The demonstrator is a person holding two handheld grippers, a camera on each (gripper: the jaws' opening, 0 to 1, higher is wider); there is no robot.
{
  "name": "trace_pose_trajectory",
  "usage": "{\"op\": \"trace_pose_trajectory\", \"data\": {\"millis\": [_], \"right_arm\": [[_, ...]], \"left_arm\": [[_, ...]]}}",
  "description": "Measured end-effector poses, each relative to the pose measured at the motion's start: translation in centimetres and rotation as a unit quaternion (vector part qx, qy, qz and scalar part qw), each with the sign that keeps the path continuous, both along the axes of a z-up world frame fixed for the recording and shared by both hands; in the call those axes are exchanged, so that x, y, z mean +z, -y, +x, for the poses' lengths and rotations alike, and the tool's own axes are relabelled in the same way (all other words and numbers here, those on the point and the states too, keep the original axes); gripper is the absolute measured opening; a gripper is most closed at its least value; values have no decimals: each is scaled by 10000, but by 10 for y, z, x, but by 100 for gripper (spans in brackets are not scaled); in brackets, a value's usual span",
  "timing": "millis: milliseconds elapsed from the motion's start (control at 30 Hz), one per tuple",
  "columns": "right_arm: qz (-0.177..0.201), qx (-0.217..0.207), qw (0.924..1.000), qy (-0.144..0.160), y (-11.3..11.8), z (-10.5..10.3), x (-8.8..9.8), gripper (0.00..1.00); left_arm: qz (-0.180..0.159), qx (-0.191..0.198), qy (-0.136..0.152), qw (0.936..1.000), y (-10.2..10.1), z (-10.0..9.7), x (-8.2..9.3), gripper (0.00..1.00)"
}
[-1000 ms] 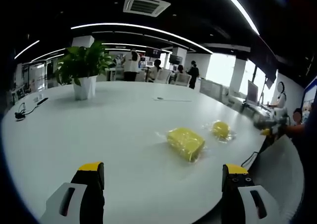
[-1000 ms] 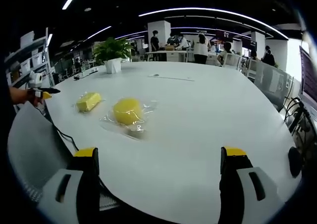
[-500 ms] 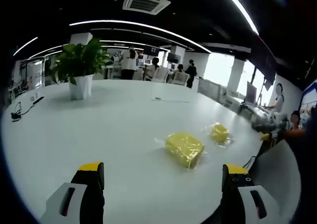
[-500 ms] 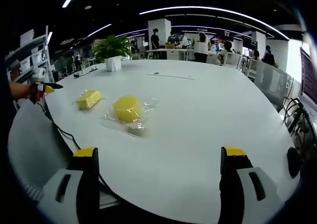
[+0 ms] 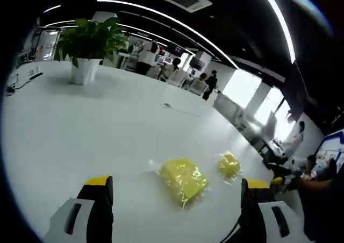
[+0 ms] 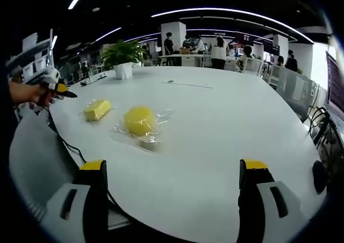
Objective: Compare the silicone blocks by pressing each to a similar depth, holding the contact briefly, and releasing to observe deformation and rebound differences across the visible hardness samples.
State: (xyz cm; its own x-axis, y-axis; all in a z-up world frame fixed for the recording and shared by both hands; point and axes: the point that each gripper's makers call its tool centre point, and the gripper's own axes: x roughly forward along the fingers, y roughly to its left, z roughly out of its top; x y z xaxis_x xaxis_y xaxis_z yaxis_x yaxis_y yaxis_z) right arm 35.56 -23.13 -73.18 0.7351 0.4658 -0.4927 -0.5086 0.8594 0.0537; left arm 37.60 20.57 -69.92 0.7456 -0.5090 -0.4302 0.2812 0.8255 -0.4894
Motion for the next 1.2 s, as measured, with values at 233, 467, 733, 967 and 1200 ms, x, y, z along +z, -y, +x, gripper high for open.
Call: {"op": "trace_pose_trajectory", "data": {"millis": [233,467,733,967,1200], "right_arm": [[20,-5,10000,-41,-1,-2,-3,97],[77,-15,10000,-54,-4,-2,-4,96],[111,-62,9999,-66,-4,-4,-6,96],[98,-83,9999,-81,-3,-6,-4,96],[92,-111,9998,-97,-2,-9,-5,96]], "left_arm": [[-343,257,-428,9982,6,21,-18,100],[-991,418,-1085,9883,16,32,-39,100],[-1430,369,-1345,9798,34,40,-49,89],[-1477,268,-1613,9754,44,46,-61,73],[-1296,106,-1856,9740,49,54,-68,56]]}}
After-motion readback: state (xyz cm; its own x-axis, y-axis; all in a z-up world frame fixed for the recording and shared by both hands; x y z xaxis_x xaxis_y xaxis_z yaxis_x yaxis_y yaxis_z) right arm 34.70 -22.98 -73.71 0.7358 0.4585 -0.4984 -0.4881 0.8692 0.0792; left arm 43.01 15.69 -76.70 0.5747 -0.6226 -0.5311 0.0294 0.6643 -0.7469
